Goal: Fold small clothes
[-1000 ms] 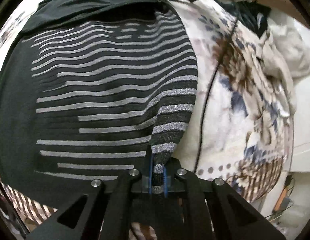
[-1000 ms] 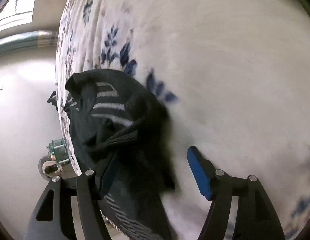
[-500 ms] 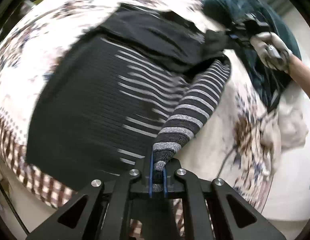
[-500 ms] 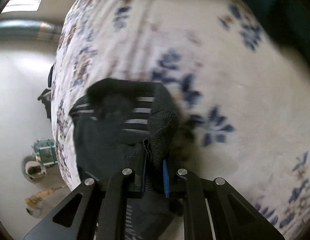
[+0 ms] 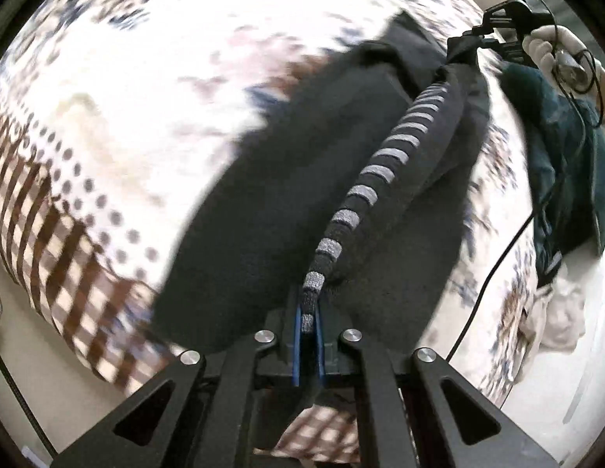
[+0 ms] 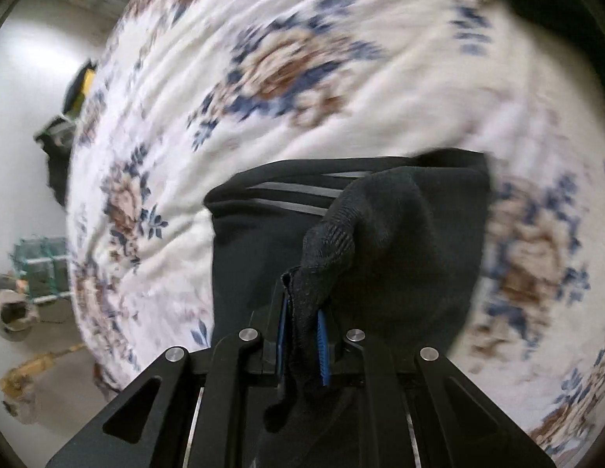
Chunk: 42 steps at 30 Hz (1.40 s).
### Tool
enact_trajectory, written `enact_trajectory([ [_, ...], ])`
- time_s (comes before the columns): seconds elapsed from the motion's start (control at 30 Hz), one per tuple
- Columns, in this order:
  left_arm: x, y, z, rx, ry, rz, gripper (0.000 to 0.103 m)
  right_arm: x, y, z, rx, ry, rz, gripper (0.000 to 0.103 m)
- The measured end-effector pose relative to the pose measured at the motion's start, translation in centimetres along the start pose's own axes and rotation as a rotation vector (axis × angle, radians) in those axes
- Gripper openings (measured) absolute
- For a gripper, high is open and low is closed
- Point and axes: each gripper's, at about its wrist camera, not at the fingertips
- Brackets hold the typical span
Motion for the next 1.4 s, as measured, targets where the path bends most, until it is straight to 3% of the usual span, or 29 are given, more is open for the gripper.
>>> enact_trajectory([
  [0.1,2.4,1.1,0.8,0.005,-0.012,-0.014,0.004,5.0,1.4,4.7,0.020,-0.068,-0.003,0.013],
  [0.3,5.8,1.7,2.7,0.087,-0.039,-0.053,0.006,9.3,2.9,9.4,0.036,-0.194,0.009,0.015],
  [0.37,7.8,1.8,3.0,0.138,-0.104,-0.129,0.011,9.2,3.1,10.3,0.079,-0.135,0.065,0.027],
  [0.4,8.6,1.9,2.7,0.144,-0.134,-0.163,0.017,9.3,3.0,10.4,0.087,-0.090,0.082,0.028],
  [0.43,9.4,2.0,2.1,0.139,-0.150,-0.183,0.030,9.3,2.8,10.1,0.095,0.027,0.104,0.028],
  [0.47,9.8,2.2,1.7,0.131,-0.153,-0.187,0.054,9.5,2.6,9.9,0.100,0.117,0.108,0.030],
  [0.5,10.0,2.5,1.2,0.120,-0.159,-0.187,0.063,9.6,2.4,9.3,0.096,0.183,0.103,0.037],
  [0.53,10.0,2.8,0.6,0.101,-0.180,-0.184,0.066,9.7,2.0,8.4,0.069,0.187,0.092,0.040],
  [0.63,8.4,4.0,0.1,0.083,-0.195,-0.101,0.066,9.1,1.2,6.1,-0.010,0.123,0.055,0.048],
  [0.73,4.8,4.7,0.9,0.081,-0.150,0.052,0.066,7.3,1.1,4.7,-0.056,-0.051,0.033,0.048],
  [0.87,0.5,4.4,3.4,0.093,-0.084,0.204,0.063,4.6,1.6,5.5,-0.049,-0.082,0.081,0.048],
  [0.9,-0.1,4.1,4.0,0.085,-0.061,0.236,0.056,4.1,1.8,6.0,-0.045,-0.081,0.103,0.048],
  [0.93,-0.5,4.0,4.4,0.081,-0.047,0.251,0.023,3.8,2.0,6.4,-0.042,-0.071,0.116,0.048],
  [0.97,-0.9,3.6,4.9,0.078,0.001,0.277,0.006,4.0,2.1,7.0,-0.038,-0.058,0.119,0.048],
  [1.07,-0.6,3.1,4.8,0.047,0.009,0.308,0.005,5.7,2.4,8.6,-0.029,-0.063,0.064,0.048],
  [1.13,0.1,2.9,4.1,0.036,0.005,0.291,0.005,7.6,2.8,10.1,-0.024,-0.135,-0.010,0.041],
  [1.17,0.8,2.9,3.7,0.032,-0.002,0.266,0.005,8.2,2.8,10.5,-0.038,-0.177,-0.029,0.006],
  [1.2,1.3,3.2,3.6,0.024,0.003,0.250,0.005,8.8,2.9,10.6,-0.059,-0.229,-0.052,0.007],
  [1.4,3.2,3.9,2.5,0.003,-0.027,0.155,0.005,9.5,3.5,7.3,-0.150,-0.230,0.008,0.007],
])
Point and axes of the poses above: each gripper's, at about its wrist camera, not at the fingertips, and z roughly the way its jaws point, x to its left, y to its top, and after that the axes turned 1 degree about -x, right-handed
